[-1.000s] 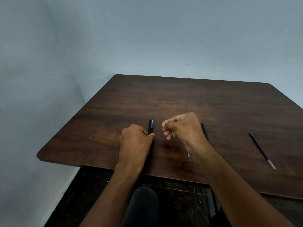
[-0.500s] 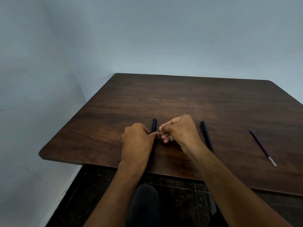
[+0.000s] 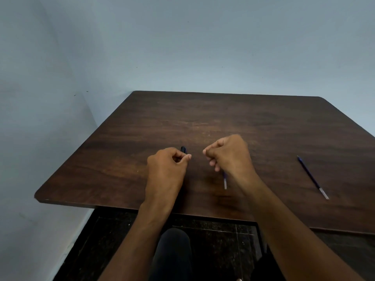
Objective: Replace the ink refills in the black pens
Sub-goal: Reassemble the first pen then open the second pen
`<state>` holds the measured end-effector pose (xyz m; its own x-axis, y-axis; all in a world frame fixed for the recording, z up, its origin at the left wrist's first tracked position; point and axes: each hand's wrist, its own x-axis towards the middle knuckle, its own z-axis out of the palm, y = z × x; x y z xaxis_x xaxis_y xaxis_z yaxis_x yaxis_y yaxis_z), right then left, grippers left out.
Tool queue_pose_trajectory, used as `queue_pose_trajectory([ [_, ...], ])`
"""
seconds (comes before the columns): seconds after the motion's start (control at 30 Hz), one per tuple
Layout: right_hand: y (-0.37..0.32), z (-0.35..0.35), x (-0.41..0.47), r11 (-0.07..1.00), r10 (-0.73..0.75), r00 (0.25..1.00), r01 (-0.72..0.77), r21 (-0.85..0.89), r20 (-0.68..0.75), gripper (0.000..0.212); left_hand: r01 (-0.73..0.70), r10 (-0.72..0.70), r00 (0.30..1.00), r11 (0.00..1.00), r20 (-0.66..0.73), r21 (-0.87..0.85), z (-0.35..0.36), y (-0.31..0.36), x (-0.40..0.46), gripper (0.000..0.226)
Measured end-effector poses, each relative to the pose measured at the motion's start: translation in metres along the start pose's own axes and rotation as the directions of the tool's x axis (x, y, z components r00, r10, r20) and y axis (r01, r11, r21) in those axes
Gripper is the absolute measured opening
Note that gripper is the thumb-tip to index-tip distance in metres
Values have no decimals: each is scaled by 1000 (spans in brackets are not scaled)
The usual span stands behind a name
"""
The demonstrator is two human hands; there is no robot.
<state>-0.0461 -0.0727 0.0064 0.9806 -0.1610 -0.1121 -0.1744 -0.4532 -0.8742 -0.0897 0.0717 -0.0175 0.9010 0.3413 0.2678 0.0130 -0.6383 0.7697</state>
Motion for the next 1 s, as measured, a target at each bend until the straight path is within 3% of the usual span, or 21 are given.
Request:
queue_pose_trajectory([
  [0.2,17,-44,14,972,-84,979,40,-231,-185,12,-66,79,992,991,103,-118,23,21,-2,14],
  [0.4,32,-60,20,892,51,982,-127,-433,-182,33,-58,88,979,985,183,-165,46,38,-5,10],
  [0.5,31,-61,14,866,124,981,-179,-467,-146,33,-38,77,977,980,199,-194,53,41,-7,9],
  [0.67,33,-62,10,851,120,985,-167,-498,-124,37,20,53,960,966,274,-258,61,43,-10,8],
  [0.8,35,-68,10,898,107,984,-158,-411,-145,29,74,30,949,946,313,-315,62,45,-10,6],
  [1.0,40,-80,2,999,15,998,-18,-45,-67,22,189,-32,934,890,356,-414,63,51,-6,6],
])
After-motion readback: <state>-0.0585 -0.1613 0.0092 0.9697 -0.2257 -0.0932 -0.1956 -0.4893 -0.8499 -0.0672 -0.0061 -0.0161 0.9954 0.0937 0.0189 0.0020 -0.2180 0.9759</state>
